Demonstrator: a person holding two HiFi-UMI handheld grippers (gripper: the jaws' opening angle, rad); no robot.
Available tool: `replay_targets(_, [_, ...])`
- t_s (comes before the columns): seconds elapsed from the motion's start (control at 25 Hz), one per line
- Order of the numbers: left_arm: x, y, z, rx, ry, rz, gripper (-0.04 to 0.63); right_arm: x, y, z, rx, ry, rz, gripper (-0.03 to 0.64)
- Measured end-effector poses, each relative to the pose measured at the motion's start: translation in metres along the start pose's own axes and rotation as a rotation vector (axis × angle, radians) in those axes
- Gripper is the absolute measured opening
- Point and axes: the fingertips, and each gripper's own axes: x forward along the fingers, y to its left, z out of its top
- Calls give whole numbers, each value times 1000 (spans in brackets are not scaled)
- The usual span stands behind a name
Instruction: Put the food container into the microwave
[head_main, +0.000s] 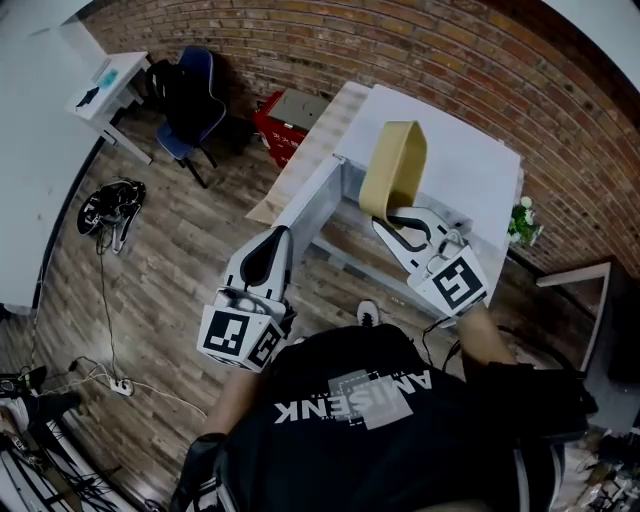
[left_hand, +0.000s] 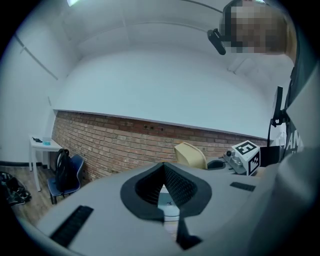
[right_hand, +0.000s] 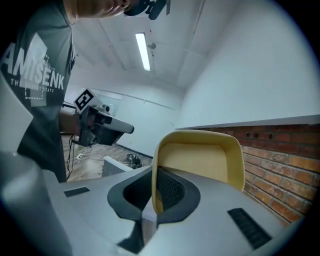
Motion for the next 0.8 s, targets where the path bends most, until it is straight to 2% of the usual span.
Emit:
replay_targets(0.24, [-10, 8, -20, 2, 27, -11, 12, 24, 32, -19, -43, 32, 77, 43])
replay_targets(0.36, [-10, 11, -34, -15, 46, -17, 12, 31, 48, -38, -25, 47, 132, 43])
replay_targets(0.6, [-3, 7, -51, -11, 73, -50, 12, 37, 65, -79, -35, 161, 197, 43])
replay_targets(0.8, [7, -1, -65, -21, 103, -76, 12, 39, 74, -102, -49, 200, 242, 43])
